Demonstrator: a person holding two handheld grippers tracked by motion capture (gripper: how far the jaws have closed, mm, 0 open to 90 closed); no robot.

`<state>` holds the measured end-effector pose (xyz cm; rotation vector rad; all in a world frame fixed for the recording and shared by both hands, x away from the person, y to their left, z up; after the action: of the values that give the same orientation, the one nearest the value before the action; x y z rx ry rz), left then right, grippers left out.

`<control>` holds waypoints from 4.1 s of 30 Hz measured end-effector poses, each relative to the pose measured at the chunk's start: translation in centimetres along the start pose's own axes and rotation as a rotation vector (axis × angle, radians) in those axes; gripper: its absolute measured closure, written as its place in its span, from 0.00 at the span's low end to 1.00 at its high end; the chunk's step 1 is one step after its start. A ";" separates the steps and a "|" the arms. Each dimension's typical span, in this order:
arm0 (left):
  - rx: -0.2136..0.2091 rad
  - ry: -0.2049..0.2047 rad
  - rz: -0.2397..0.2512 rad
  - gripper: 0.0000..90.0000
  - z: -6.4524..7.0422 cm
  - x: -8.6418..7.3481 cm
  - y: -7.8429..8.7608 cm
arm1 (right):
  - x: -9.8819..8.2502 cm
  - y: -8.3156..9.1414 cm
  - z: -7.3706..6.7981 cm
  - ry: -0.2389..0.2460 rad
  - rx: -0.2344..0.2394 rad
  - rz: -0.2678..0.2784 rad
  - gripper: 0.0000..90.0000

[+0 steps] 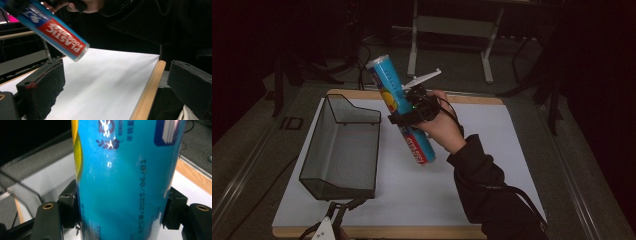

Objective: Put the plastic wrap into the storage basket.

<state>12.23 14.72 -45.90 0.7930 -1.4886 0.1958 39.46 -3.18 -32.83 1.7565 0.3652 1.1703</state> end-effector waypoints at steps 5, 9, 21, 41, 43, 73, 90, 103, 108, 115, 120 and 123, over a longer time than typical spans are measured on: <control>-0.002 0.001 -0.001 0.03 0.0 0.0 0.0 | 1.5 -0.9 -0.9 -0.041 0.027 0.037 0.35; 0.001 -0.001 0.001 0.03 0.0 0.0 0.1 | 2.7 -1.8 -1.8 -0.101 0.045 0.069 0.35; 0.002 -0.009 0.002 0.03 0.1 -0.1 0.2 | 5.2 -5.4 -4.1 -0.254 0.132 0.155 0.35; 0.004 0.009 0.009 0.03 0.0 -0.2 0.4 | 3.6 -13.3 -6.7 -0.379 0.170 0.086 0.35; 0.005 0.006 0.009 0.03 0.0 -0.2 0.4 | 3.4 -13.8 -6.7 -0.396 0.176 0.057 0.35; -0.007 -0.004 0.003 0.03 0.2 -0.2 0.3 | 1.1 -19.0 -5.5 -0.579 0.074 -0.030 0.34; -0.011 0.000 0.002 0.03 0.1 -0.3 0.4 | 1.0 -20.7 -5.5 -0.587 0.050 -0.036 0.33; -0.018 -0.003 -0.005 0.02 0.2 -0.3 0.3 | 1.3 -19.6 -4.9 -0.422 0.027 -0.022 0.17; -0.018 0.000 -0.006 0.03 0.2 -0.3 0.2 | 1.7 -17.3 -5.1 -0.284 -0.041 -0.017 0.14; -0.019 0.000 -0.009 0.03 0.2 -0.3 0.1 | 0.9 -13.7 -4.4 -0.195 -0.036 0.028 0.15; -0.020 0.001 -0.012 0.02 0.2 -0.3 0.1 | 0.1 -11.8 -3.8 -0.155 -0.020 0.048 0.14; -0.022 0.001 -0.016 0.03 0.2 -0.3 -0.1 | -0.7 -10.3 -3.4 -0.138 -0.030 0.067 0.14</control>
<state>12.05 14.64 -46.22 0.7866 -1.4811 0.1678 38.78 3.36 -41.55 1.8235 0.2070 1.0885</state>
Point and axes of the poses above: each handheld gripper's, and its own axes: y roughly backward along the jaws, x roughly out of its top, z roughly to its right, the point moved 2 cm from there along -y, roughly forward along the jaws, and after that the axes turned 15 degrees about -z, right-handed, at the moved point
